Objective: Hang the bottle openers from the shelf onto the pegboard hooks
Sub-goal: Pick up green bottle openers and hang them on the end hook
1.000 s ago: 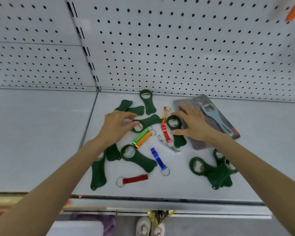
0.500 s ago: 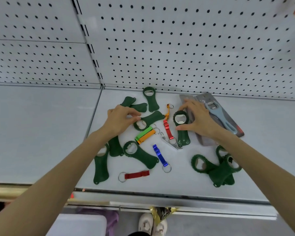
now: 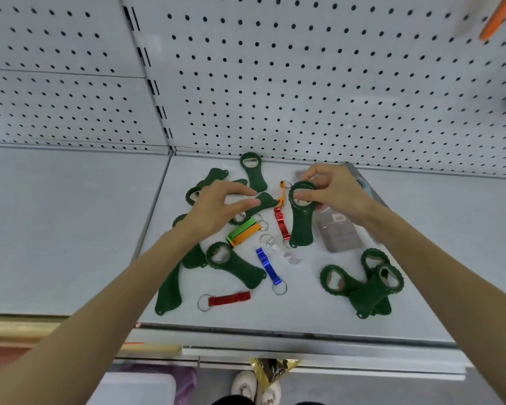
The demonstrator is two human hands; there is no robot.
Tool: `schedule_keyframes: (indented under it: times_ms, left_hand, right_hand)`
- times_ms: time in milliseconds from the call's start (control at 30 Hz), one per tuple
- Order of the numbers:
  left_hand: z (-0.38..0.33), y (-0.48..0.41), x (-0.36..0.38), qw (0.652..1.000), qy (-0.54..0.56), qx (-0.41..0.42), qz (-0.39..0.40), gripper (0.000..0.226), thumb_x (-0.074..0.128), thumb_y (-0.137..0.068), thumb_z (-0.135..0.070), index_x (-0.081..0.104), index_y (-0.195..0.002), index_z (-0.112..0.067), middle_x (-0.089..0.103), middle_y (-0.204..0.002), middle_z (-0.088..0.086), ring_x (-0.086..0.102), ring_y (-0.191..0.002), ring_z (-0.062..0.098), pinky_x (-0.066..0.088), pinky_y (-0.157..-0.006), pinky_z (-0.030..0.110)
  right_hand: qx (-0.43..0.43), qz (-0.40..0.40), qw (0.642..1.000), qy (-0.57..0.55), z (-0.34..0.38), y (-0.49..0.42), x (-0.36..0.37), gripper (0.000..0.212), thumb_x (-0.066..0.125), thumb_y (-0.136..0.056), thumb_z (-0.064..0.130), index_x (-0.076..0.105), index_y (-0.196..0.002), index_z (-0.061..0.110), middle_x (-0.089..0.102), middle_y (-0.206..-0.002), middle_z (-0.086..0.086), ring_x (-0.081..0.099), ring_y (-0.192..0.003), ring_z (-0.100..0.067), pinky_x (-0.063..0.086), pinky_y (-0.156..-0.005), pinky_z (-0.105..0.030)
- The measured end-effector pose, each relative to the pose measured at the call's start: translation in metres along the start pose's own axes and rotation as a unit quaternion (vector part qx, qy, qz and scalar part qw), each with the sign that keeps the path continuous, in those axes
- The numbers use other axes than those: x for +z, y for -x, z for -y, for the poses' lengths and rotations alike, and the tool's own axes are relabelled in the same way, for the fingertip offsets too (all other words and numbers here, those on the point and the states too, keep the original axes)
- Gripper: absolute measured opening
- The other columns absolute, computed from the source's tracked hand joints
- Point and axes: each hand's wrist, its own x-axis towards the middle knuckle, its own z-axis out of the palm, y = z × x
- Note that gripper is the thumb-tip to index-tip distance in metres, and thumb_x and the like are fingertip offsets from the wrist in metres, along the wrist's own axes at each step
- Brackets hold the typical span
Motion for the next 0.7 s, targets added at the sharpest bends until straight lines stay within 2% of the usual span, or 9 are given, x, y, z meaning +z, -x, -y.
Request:
schedule_keyframes:
  times_ms: [100, 167, 267, 333, 400, 533, 633, 700]
  left_hand:
    - [-0.008, 0.001, 0.005, 0.999, 0.036, -0.022, 0.023, 0.033, 0.06, -0.082, -0.049, 0.069, -0.108, -0.032, 0.061, -0.103, -0.024, 0.053, -0.094, -0.014, 0.037, -0.078, 0.009]
    - [-0.015, 0.002, 0.009, 0.996, 0.065, -0.032, 0.044, 0.036, 0.06, -0.078, -0.052, 0.069, -0.107, -0.032, 0.062, -0.098, -0.027, 0.059, -0.093, -0.01, 0.043, -0.078, 0.011]
    - [-0.019, 0.006, 0.014, 0.989, 0.125, -0.052, 0.055, 0.017, 0.066, -0.082, -0.038, 0.069, -0.098, -0.034, 0.065, -0.086, -0.028, 0.062, -0.082, -0.017, 0.05, -0.066, 0.006]
    - [-0.019, 0.008, 0.015, 0.981, 0.17, -0.066, 0.061, 0.007, 0.067, -0.086, -0.026, 0.069, -0.091, -0.029, 0.073, -0.081, -0.016, 0.068, -0.079, -0.007, 0.054, -0.068, 0.012]
    - [-0.018, 0.012, 0.01, 0.975, 0.203, -0.075, 0.054, 0.012, 0.066, -0.088, -0.017, 0.069, -0.081, -0.026, 0.075, -0.078, -0.011, 0.072, -0.077, 0.003, 0.054, -0.066, 0.013]
    - [-0.008, 0.025, -0.008, 0.97, 0.221, -0.098, 0.028, 0.021, 0.065, -0.088, -0.011, 0.067, -0.072, -0.025, 0.075, -0.075, -0.008, 0.072, -0.075, 0.008, 0.053, -0.063, 0.013]
    - [0.005, 0.037, -0.024, 0.968, 0.218, -0.12, 0.005, 0.021, 0.066, -0.087, -0.014, 0.07, -0.072, -0.028, 0.075, -0.076, -0.007, 0.072, -0.078, 0.008, 0.054, -0.063, 0.015]
    - [0.015, 0.044, -0.032, 0.966, 0.218, -0.139, -0.008, 0.006, 0.066, -0.087, -0.014, 0.071, -0.086, -0.017, 0.076, -0.08, -0.004, 0.072, -0.081, 0.009, 0.055, -0.063, 0.016]
  right_hand:
    - [-0.005, -0.015, 1.0, -0.021, 0.011, -0.003, 0.003, 0.016, 0.075, -0.079, 0.005, 0.061, -0.081, 0.014, 0.074, -0.073, -0.003, 0.066, -0.06, -0.008, 0.048, -0.047, -0.018]
    - [-0.011, -0.025, 0.999, -0.043, 0.019, -0.004, 0.008, 0.014, 0.075, -0.08, 0.007, 0.062, -0.081, 0.013, 0.074, -0.077, -0.007, 0.066, -0.06, -0.009, 0.049, -0.048, -0.018]
    - [-0.019, -0.025, 0.997, -0.072, 0.03, -0.008, 0.021, 0.013, 0.074, -0.08, 0.008, 0.063, -0.08, 0.013, 0.074, -0.076, -0.006, 0.069, -0.064, -0.012, 0.052, -0.051, -0.021]
    - [-0.021, -0.021, 0.996, -0.081, 0.036, -0.012, 0.031, 0.012, 0.074, -0.081, 0.009, 0.063, -0.082, 0.011, 0.074, -0.08, -0.007, 0.071, -0.07, -0.015, 0.056, -0.055, -0.025]
    - [-0.028, -0.01, 0.997, -0.077, 0.039, -0.016, 0.039, 0.012, 0.074, -0.081, 0.01, 0.063, -0.082, 0.012, 0.074, -0.083, -0.007, 0.072, -0.074, -0.016, 0.057, -0.057, -0.025]
    - [-0.03, 0.029, 0.996, -0.075, 0.039, -0.025, 0.049, 0.01, 0.074, -0.082, 0.014, 0.064, -0.082, 0.016, 0.075, -0.077, -0.002, 0.072, -0.072, -0.014, 0.054, -0.058, -0.02]
    - [-0.043, 0.046, 0.998, 0.023, 0.029, -0.035, 0.051, 0.009, 0.075, -0.08, 0.021, 0.068, -0.084, 0.019, 0.073, -0.08, 0.004, 0.069, -0.074, -0.006, 0.055, -0.066, -0.019]
    - [-0.058, 0.06, 0.99, 0.115, 0.02, -0.042, 0.053, 0.012, 0.076, -0.079, 0.027, 0.07, -0.087, 0.021, 0.07, -0.085, 0.01, 0.065, -0.078, -0.001, 0.051, -0.07, -0.016]
